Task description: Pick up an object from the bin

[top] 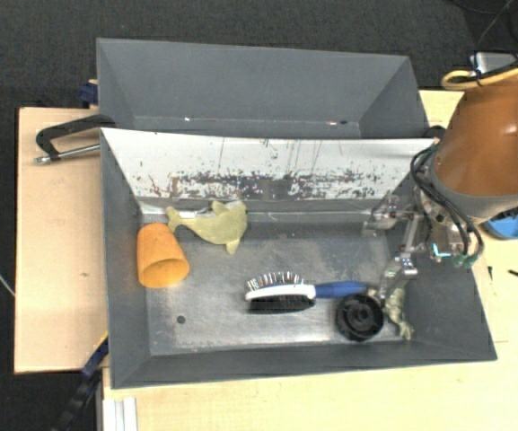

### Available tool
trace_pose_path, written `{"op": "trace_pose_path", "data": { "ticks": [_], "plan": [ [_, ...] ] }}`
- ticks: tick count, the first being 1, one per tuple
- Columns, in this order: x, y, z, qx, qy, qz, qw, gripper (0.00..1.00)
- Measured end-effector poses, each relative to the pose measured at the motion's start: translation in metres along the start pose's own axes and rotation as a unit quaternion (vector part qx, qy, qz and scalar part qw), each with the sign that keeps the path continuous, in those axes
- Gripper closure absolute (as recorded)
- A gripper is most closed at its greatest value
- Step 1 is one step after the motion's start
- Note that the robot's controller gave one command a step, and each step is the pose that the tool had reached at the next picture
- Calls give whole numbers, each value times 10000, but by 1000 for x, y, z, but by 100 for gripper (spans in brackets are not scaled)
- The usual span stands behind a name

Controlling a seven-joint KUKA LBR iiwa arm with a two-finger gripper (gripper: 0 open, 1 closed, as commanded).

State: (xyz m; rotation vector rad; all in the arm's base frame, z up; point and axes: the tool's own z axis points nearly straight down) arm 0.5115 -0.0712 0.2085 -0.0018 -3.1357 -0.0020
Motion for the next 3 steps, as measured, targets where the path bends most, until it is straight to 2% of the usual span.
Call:
{"op": "trace_pose_path", "data": {
  "ticks": [1, 2, 3],
  "plan": [
    [17, 17, 134, -8, -25, -938, 9956, 0],
    [17, 17, 133, 1, -29, -948, 9955, 100],
    [2, 26, -27, 27, -80, -2711, 9625, 100]
  ]
}}
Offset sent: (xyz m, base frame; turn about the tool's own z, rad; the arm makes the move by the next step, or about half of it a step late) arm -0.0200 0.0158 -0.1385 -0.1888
